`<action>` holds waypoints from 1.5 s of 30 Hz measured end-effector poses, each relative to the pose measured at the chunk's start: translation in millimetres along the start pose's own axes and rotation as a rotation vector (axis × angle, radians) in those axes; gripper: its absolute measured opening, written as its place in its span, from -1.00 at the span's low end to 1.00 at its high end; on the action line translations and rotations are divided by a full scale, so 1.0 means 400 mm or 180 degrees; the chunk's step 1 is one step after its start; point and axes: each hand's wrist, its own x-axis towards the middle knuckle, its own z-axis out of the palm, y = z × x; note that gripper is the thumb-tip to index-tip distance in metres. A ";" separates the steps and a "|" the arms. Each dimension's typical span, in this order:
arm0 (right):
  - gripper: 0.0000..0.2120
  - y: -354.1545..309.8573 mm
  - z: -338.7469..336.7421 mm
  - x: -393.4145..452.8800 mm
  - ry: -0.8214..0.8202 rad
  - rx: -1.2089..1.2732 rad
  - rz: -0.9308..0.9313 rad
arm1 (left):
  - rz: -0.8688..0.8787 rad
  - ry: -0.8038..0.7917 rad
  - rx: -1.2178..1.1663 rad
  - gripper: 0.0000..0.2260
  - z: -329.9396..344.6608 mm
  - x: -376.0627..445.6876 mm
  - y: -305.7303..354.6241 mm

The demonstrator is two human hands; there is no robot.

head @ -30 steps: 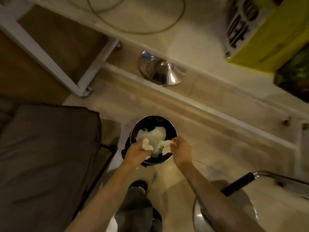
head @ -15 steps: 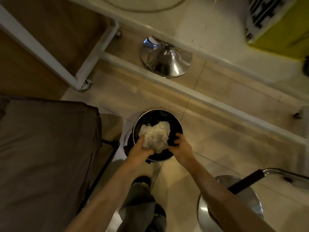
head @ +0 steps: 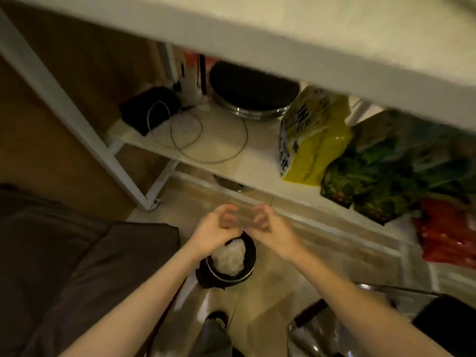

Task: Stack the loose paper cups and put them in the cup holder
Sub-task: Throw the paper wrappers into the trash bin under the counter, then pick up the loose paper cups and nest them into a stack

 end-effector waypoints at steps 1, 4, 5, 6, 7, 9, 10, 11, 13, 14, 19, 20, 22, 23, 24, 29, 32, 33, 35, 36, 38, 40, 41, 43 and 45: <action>-0.56 -0.040 -0.034 -0.025 0.0009 -0.0117 -0.0097 | 0.0159 0.0008 0.0058 -0.59 -0.012 -0.024 0.049; -0.56 -0.150 -0.132 -0.096 0.0081 -0.0429 -0.0390 | 0.0586 0.0073 0.0383 -0.57 -0.037 -0.087 0.190; -0.56 -0.187 -0.164 -0.119 0.0156 -0.0541 -0.0491 | 0.0700 0.0080 0.0528 -0.56 -0.043 -0.107 0.239; -0.56 -0.222 -0.194 -0.143 0.0231 -0.0649 -0.0588 | 0.0828 0.0098 0.0671 -0.56 -0.048 -0.127 0.285; -0.56 -0.256 -0.223 -0.166 0.0307 -0.0756 -0.0703 | 0.0974 0.0141 0.0802 -0.56 -0.054 -0.147 0.333; -0.55 -0.322 -0.278 -0.213 0.0453 -0.0939 -0.0884 | 0.1254 0.0204 0.0940 -0.55 -0.070 -0.190 0.421; -0.54 -0.354 -0.303 -0.236 0.0519 -0.1000 -0.0956 | 0.1386 0.0211 0.0981 -0.56 -0.079 -0.211 0.461; -0.53 -0.383 -0.327 -0.260 0.0572 -0.1042 -0.1052 | 0.1529 0.0207 0.1051 -0.57 -0.088 -0.234 0.501; -0.53 -0.433 -0.374 -0.302 0.0704 -0.1105 -0.1241 | 0.1782 0.0224 0.1209 -0.59 -0.106 -0.273 0.576; -0.54 -0.456 -0.400 -0.316 0.0770 -0.1141 -0.1308 | 0.1857 0.0237 0.1241 -0.60 -0.113 -0.286 0.615; -0.54 -0.551 -0.536 -0.342 0.1290 -0.1042 -0.1434 | 0.2159 0.0446 0.1295 -0.59 -0.131 -0.290 0.795; -0.53 -0.562 -0.562 -0.342 0.1432 -0.1044 -0.1465 | 0.2228 0.0514 0.1325 -0.58 -0.129 -0.280 0.826; -0.52 -0.574 -0.613 -0.334 0.1675 -0.1023 -0.1459 | 0.2345 0.0565 0.1378 -0.56 -0.122 -0.255 0.883; -0.52 -0.578 -0.638 -0.326 0.1794 -0.1026 -0.1437 | 0.2403 0.0569 0.1406 -0.56 -0.117 -0.239 0.911; -0.52 -0.581 -0.662 -0.318 0.1918 -0.1032 -0.1408 | 0.2465 0.0576 0.1439 -0.55 -0.114 -0.222 0.937; -0.49 -0.585 -0.771 -0.262 0.2365 -0.1048 -0.1176 | 0.2673 0.0649 0.1680 -0.51 -0.111 -0.105 1.057; -0.45 -0.581 -0.831 -0.228 0.2596 -0.1119 -0.0888 | 0.2721 0.0650 0.1775 -0.47 -0.113 -0.034 1.104; -0.43 -0.578 -0.848 -0.217 0.2672 -0.1102 -0.0735 | 0.2711 0.0624 0.1789 -0.46 -0.112 -0.011 1.114; -0.38 -0.563 -0.874 -0.195 0.2780 -0.1043 -0.0389 | 0.2702 0.0577 0.1874 -0.44 -0.105 0.035 1.127; -0.36 -0.550 -0.885 -0.185 0.2806 -0.1001 -0.0214 | 0.2677 0.0556 0.1950 -0.42 -0.100 0.057 1.129; -0.33 -0.523 -0.902 -0.169 0.2814 -0.0898 0.0122 | 0.2594 0.0461 0.2118 -0.39 -0.089 0.103 1.131; -0.30 -0.499 -0.913 -0.160 0.2787 -0.0887 0.0397 | 0.2536 0.0345 0.2321 -0.37 -0.074 0.143 1.131; -0.29 -0.490 -0.919 -0.154 0.2763 -0.0923 0.0497 | 0.2524 0.0313 0.2450 -0.36 -0.067 0.162 1.130; -0.25 -0.479 -0.929 -0.138 0.2696 -0.1026 0.0648 | 0.2514 0.0305 0.2720 -0.34 -0.055 0.198 1.130; -0.23 -0.476 -0.933 -0.121 0.2592 -0.1135 0.0730 | 0.2514 0.0369 0.2955 -0.32 -0.044 0.228 1.130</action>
